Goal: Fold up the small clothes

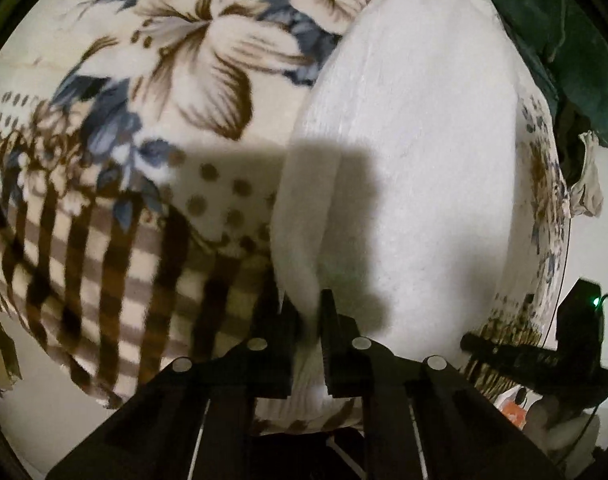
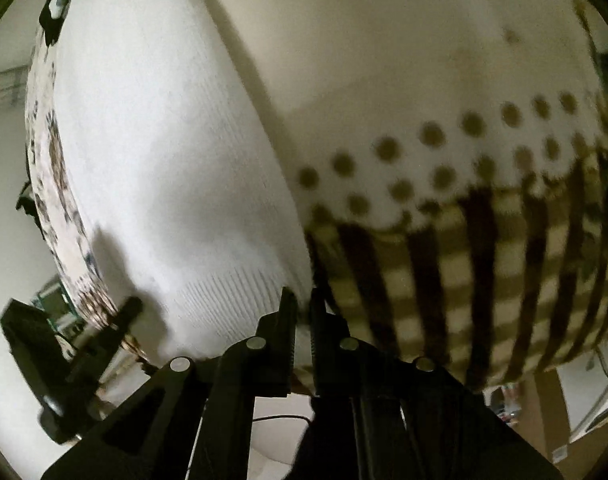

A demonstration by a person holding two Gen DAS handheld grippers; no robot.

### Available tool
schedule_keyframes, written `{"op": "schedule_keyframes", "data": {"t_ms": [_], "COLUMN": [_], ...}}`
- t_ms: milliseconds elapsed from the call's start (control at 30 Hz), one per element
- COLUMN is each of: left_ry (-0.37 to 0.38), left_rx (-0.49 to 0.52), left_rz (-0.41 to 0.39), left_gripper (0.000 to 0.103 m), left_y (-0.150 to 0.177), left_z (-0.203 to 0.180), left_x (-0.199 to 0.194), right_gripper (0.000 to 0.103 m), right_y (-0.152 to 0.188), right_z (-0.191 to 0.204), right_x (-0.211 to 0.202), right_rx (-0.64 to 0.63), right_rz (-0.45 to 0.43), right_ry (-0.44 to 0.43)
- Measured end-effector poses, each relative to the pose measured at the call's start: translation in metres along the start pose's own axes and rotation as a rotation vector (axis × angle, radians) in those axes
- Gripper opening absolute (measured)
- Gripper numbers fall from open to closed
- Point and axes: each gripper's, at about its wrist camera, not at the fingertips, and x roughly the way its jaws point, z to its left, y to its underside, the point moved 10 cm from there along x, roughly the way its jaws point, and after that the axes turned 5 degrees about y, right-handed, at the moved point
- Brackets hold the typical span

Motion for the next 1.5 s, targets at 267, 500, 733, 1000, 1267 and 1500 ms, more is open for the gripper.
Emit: {"op": "schedule_keyframes", "data": {"t_ms": [267, 500, 733, 1000, 1267, 1500], "left_ry": [-0.004, 0.104, 0.211, 0.183, 0.136, 0.23], "left_rx": [-0.043, -0.092, -0.179, -0.049, 0.004, -0.034], "left_rz": [-0.013, 0.026, 0.044, 0.086, -0.019, -0.07], "left_gripper": [0.004, 0.006, 0.048, 0.067, 0.016, 0.012], "left_y": [0.004, 0.003, 0.004, 0.007, 0.003, 0.002], "left_z": [0.027, 0.031, 0.049, 0.029, 0.016, 0.003], "left_x": [-0.009, -0.002, 0.007, 0.039, 0.019, -0.019], "right_gripper": [0.005, 0.007, 0.067, 0.068, 0.023, 0.016], "right_y": [0.019, 0.008, -0.007, -0.011, -0.006, -0.002], "right_z": [-0.006, -0.013, -0.02, 0.004, 0.015, 0.037], "right_x": [-0.002, 0.005, -0.022, 0.019, 0.019, -0.019], "right_rx": [-0.038, -0.037, -0.047, -0.075, -0.057, -0.068], "right_rz": [0.046, 0.101, 0.118, 0.19, 0.165, 0.115], "right_ry": [0.041, -0.034, -0.273, -0.341, -0.374, -0.461]}}
